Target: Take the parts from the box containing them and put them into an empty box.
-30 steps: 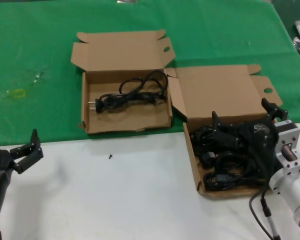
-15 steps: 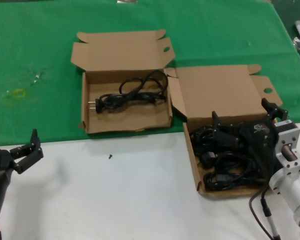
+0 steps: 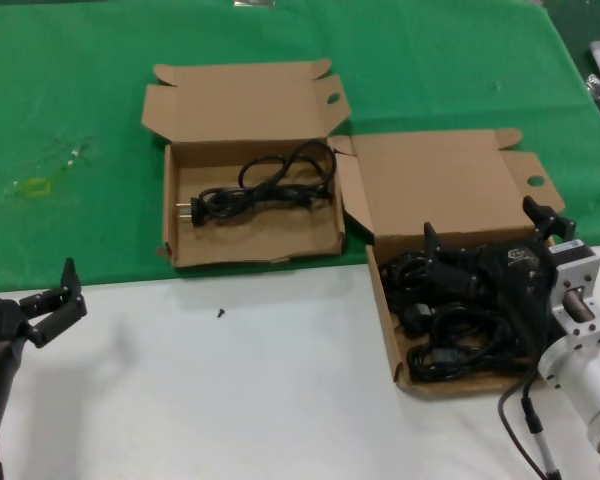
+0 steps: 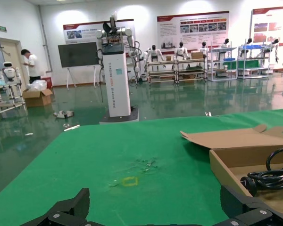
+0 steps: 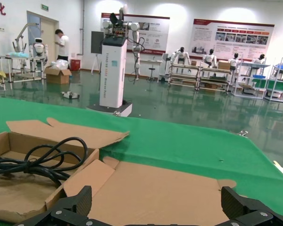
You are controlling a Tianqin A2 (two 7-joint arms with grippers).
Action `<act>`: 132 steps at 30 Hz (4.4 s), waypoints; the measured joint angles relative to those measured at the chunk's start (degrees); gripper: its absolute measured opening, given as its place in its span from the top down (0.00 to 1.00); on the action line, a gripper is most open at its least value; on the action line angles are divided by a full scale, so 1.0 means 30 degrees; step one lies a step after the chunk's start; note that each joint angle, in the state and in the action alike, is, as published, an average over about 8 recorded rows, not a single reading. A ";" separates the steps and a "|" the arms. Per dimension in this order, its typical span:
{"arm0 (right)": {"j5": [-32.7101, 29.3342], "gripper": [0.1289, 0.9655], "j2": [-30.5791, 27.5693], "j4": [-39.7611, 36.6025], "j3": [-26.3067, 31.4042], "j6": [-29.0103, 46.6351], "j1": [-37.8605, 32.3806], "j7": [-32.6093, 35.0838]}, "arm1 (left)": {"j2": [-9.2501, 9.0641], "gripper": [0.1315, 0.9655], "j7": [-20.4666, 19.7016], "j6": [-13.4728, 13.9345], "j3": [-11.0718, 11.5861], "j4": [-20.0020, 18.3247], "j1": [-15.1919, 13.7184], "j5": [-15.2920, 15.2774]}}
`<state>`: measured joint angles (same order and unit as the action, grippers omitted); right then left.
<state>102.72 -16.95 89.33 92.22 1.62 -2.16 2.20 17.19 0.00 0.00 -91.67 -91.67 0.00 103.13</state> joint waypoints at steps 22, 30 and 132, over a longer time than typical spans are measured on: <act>0.0000 0.00 0.0000 0.0000 0.0000 0.0000 0.0000 0.0000 | 0.0000 0.00 0.0000 0.0000 0.0000 0.0000 0.0000 0.0000; 0.0000 0.00 0.0000 0.0000 0.0000 0.0000 0.0000 0.0000 | 0.0000 0.00 0.0000 0.0000 0.0000 0.0000 0.0000 0.0000; 0.0000 0.00 0.0000 0.0000 0.0000 0.0000 0.0000 0.0000 | 0.0000 0.00 0.0000 0.0000 0.0000 0.0000 0.0000 0.0000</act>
<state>102.72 -16.95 89.33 92.22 1.62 -2.16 2.20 17.19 0.00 0.00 -91.67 -91.67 0.00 103.13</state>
